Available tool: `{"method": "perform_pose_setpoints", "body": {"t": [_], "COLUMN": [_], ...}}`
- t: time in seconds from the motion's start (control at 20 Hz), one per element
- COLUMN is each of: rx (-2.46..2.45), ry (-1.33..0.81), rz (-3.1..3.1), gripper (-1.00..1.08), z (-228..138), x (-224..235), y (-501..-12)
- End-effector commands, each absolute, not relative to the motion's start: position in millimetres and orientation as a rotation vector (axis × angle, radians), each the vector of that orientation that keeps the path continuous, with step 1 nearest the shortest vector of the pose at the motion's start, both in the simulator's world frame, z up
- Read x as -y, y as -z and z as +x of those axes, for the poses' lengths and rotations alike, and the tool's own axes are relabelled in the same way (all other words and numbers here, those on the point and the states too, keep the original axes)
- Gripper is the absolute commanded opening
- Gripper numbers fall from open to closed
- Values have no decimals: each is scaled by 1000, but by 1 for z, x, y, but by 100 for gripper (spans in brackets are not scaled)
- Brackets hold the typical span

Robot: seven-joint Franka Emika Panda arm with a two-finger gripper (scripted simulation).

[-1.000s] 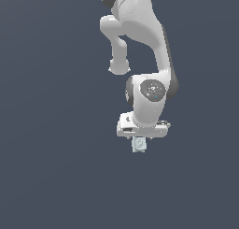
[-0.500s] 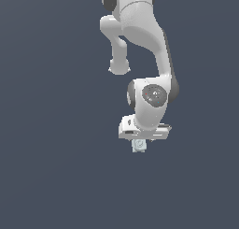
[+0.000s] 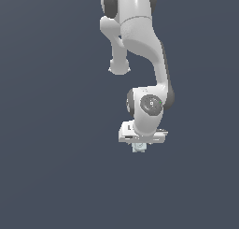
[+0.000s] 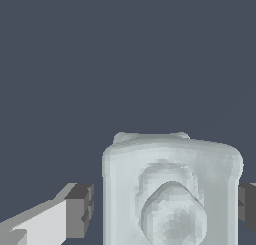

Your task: Pick up the object and move it to a goal position.

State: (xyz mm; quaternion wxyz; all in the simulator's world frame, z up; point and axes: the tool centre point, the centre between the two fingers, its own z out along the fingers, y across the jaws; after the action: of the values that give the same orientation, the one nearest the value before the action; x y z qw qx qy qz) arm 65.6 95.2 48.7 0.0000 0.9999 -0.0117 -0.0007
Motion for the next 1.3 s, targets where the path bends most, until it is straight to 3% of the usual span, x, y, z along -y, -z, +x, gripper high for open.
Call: {"method": "perform_pose_setpoints", "body": {"t": [0.0,0.2,0.25,0.9,1.25], "rx": [37,38,38,38,38], "ry": [0,0,0,0,0], "rz": [3141,3141,3141,3141,3141], "gripper": [100,100,-100,-100,-100], "z": [66,67,67,67,64], "x": [-95,-95,-95,-96,-98], "y": [-41,-41,-41,-43,-73]}}
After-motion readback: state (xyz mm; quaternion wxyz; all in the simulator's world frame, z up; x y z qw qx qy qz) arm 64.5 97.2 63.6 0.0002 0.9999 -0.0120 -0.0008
